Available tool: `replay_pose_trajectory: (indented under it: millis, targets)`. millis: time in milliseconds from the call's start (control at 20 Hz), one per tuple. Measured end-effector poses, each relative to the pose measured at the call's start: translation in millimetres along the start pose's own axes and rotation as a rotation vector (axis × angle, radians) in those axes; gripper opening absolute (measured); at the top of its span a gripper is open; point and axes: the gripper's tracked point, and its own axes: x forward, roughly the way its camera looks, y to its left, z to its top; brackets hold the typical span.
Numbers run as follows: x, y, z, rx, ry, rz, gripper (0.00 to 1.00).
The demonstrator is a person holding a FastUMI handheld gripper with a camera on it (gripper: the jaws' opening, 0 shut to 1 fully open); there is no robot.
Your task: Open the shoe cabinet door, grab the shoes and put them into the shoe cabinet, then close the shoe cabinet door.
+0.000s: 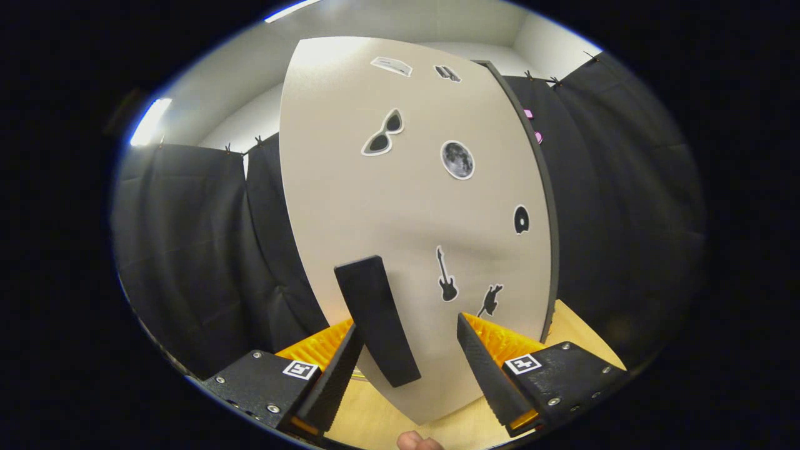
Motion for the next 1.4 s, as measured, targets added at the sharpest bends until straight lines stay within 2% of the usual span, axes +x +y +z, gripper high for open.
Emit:
replay_pose_trajectory:
  millis: [300,800,1100,1400]
  targets:
    - [21.0,7.0,0.4,-0.006,0.011,-0.019,0.93]
    - [35.0,6.1,0.3,-0.017,0.007,-0.11,0.93]
    - [41.9,5.9,-1.0,0.026,0.016,-0.154,0.93]
    - [46.7,0.9,1.5,0.002,0.013,-0.206,0.93]
